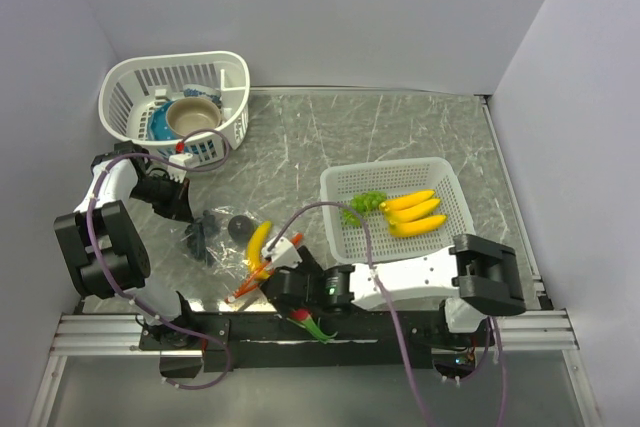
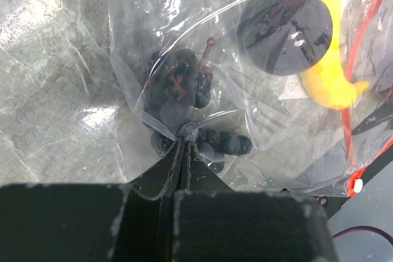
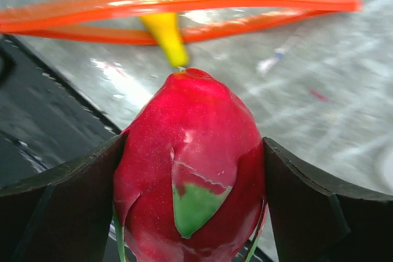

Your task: Open the zip-top bag and remove the fake food

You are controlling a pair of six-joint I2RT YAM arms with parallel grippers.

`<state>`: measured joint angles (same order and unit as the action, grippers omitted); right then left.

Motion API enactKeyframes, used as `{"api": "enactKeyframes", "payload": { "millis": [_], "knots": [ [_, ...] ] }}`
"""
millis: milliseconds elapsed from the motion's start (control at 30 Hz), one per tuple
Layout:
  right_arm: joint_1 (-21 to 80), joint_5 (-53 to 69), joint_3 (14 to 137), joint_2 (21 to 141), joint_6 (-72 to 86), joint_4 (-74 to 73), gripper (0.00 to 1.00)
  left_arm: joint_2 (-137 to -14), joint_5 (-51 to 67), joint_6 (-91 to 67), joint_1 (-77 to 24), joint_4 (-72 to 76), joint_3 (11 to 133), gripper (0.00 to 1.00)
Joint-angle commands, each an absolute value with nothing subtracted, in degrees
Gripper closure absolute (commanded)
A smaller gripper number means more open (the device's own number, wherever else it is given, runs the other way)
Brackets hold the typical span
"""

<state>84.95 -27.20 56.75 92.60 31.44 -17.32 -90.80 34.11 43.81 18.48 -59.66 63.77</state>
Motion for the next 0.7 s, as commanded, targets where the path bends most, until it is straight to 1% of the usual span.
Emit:
{"api": "enactKeyframes", "payload": {
  "millis": [0, 67, 100, 167, 200, 267, 300, 367, 433, 500, 533, 567, 600, 633, 667],
  "knots": [
    [78.94, -32.96, 59.50, 80.28, 26.81, -19.87, 0.71, -88.68, 34.19, 44.30, 18.28, -60.38, 64.42, 0.99],
    [75.26, -31.65, 58.54, 76.48, 25.15, -17.68, 0.71, -88.68, 34.45, 44.21, 18.19, -60.38, 64.51, 0.99],
    [71.67, -31.38, 57.75, 73.16, 24.53, -16.88, 0.71, -88.59, 34.45, 44.30, 18.19, -60.47, 64.51, 0.99],
    [67.87, -30.51, 57.74, 70.41, 22.51, -15.65, 0.71, -88.59, 34.72, 44.39, 18.28, -60.47, 64.42, 0.99],
    [64.02, -30.24, 58.27, 68.57, 21.80, -15.47, 0.70, -88.59, 34.54, 44.47, 18.28, -60.56, 64.34, 0.99],
    [60.84, -30.50, 58.88, 67.85, 20.57, -16.34, 0.69, -88.68, 34.54, 44.47, 18.28, -60.38, 64.25, 0.99],
    [56.82, -30.06, 59.32, 67.94, 20.39, -16.78, 0.69, -88.68, 34.63, 44.56, 18.28, -60.47, 64.25, 0.99],
    [53.02, -29.45, 59.33, 68.46, 20.65, -18.28, 0.70, -88.51, 34.80, 44.82, 18.19, -60.47, 64.16, 0.99],
    [48.28, -28.04, 57.49, 69.08, 21.18, -18.37, 0.72, -88.07, 34.63, 44.74, 18.28, -60.12, 63.90, 0.99],
    [45.72, -25.68, 54.43, 68.82, 22.59, -17.50, 0.73, -87.80, 34.63, 44.74, 18.19, -60.12, 63.72, 0.99],
    [43.53, -25.06, 53.53, 68.64, 23.20, -16.36, 0.70, -87.72, 34.54, 44.82, 18.19, -60.20, 63.81, 0.99],
    [42.90, -24.18, 52.74, 68.64, 23.29, -15.91, 0.65, -87.63, 34.54, 44.82, 18.28, -60.29, 63.72, 0.99],
    [42.46, -23.39, 51.86, 68.73, 23.29, -15.56, 0.57, -87.63, 34.63, 44.91, 18.28, -60.29, 63.72, 0.99],
    [42.28, -22.94, 51.77, 68.99, 23.38, -15.56, 0.38, -87.54, 34.54, 45.00, 18.19, -60.47, 63.81, 0.99],
    [42.19, -23.03, 51.77, 69.43, 23.12, -15.64, 0.28, -87.54, 34.45, 44.91, 18.28, -60.38, 63.81, 0.99]
  ]
}}
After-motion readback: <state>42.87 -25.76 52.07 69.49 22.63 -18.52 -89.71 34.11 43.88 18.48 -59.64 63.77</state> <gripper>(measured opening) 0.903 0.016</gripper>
